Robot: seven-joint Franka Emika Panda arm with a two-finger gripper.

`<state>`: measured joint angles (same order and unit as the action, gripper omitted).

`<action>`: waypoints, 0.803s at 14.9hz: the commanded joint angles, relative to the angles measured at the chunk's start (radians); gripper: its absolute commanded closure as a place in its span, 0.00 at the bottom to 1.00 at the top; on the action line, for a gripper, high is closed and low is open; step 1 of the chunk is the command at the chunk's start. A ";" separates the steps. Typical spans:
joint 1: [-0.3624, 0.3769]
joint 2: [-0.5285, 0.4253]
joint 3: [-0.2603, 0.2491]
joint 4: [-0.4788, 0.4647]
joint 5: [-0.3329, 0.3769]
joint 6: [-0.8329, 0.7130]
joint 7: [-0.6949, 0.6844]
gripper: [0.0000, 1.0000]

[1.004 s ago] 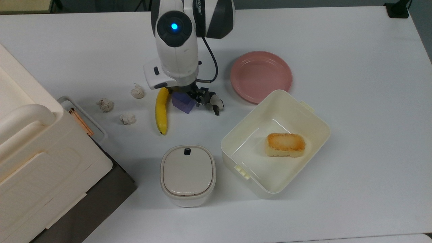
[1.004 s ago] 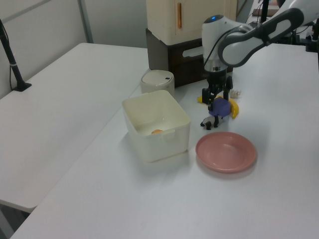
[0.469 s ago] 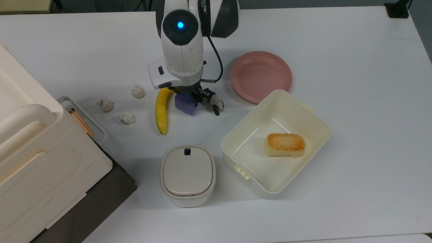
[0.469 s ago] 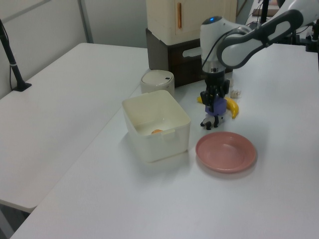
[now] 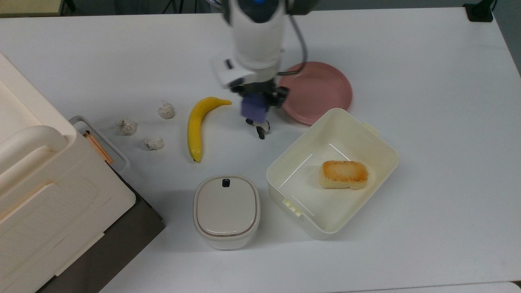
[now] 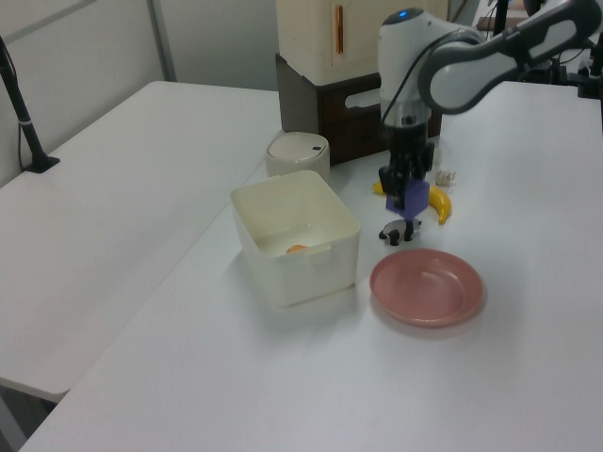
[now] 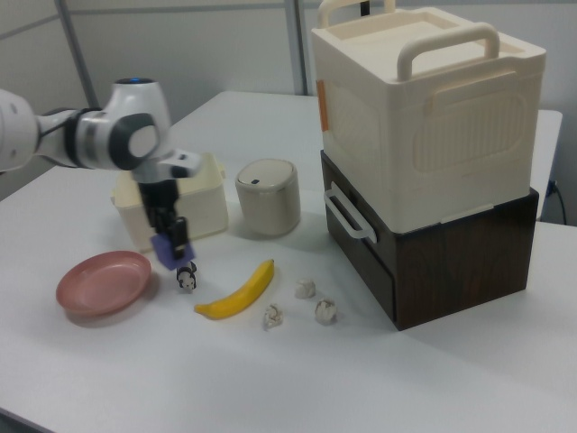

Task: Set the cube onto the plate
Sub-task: 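Lift the purple cube and carry it over the pink plate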

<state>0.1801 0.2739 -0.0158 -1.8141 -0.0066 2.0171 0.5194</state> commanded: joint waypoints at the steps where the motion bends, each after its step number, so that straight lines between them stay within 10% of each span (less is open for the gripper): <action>1: 0.123 -0.007 -0.010 -0.019 0.016 -0.009 0.099 0.61; 5: 0.226 0.001 -0.010 -0.019 0.017 -0.003 0.178 0.50; 9: 0.274 0.044 -0.012 -0.019 0.014 0.002 0.220 0.05; 12: 0.268 0.024 -0.012 -0.016 0.011 -0.005 0.202 0.00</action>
<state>0.4411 0.3247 -0.0118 -1.8233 -0.0063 2.0172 0.7230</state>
